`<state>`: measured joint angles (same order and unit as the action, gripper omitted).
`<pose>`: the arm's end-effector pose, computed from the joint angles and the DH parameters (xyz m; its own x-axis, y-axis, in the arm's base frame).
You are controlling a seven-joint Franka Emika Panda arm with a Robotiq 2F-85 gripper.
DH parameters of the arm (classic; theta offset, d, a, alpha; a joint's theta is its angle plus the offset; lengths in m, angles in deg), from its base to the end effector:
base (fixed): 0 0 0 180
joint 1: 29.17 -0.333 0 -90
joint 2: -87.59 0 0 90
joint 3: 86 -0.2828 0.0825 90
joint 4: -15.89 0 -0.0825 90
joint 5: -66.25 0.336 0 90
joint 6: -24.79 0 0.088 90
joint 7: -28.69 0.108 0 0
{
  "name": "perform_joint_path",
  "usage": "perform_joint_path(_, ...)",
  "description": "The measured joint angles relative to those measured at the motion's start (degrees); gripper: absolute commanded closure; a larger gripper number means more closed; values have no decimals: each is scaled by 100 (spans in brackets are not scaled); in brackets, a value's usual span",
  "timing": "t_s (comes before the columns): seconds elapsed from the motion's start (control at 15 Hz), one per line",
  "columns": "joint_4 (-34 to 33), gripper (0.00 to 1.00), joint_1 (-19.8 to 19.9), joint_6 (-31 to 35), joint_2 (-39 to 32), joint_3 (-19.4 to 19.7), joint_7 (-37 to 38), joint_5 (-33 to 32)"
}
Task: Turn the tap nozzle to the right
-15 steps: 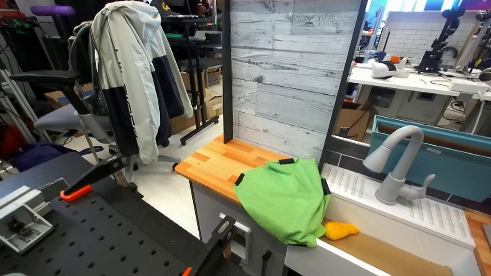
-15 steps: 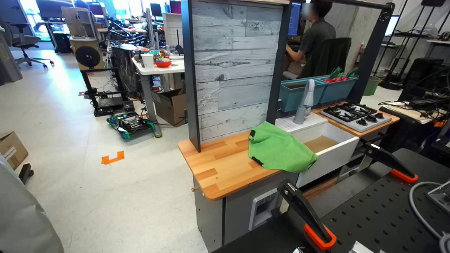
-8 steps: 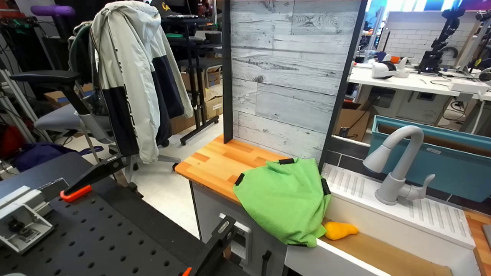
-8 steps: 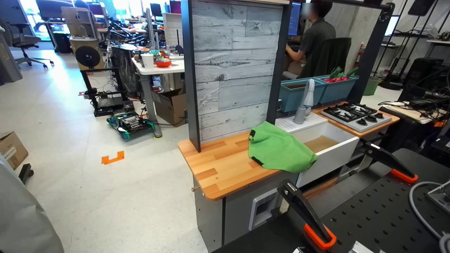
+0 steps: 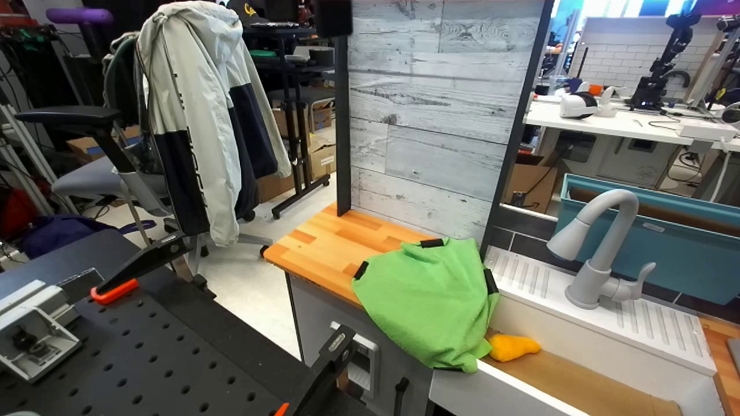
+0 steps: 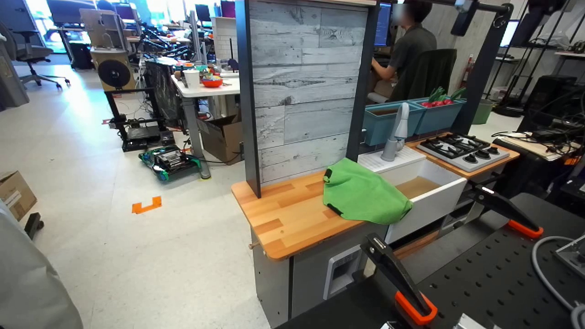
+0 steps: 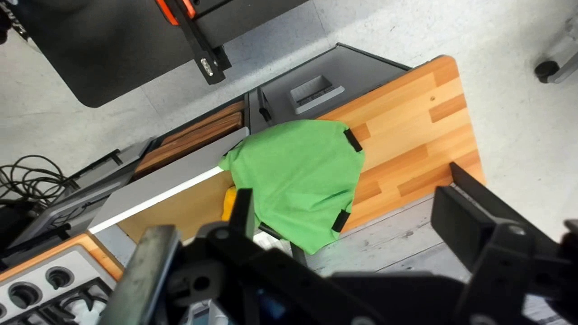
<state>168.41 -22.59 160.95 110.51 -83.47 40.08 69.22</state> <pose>0.3725 -0.0586 0.3776 0.9186 -0.3825 0.0990 -0.3760 -0.9233 -0.0782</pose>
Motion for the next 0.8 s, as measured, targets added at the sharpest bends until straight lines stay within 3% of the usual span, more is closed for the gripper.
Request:
perform_joint_path(0.4,-918,0,266,108,-1263,393,189,77)
perform_joint_path(0.8,-2313,0,380,109,-2731,625,699,96)
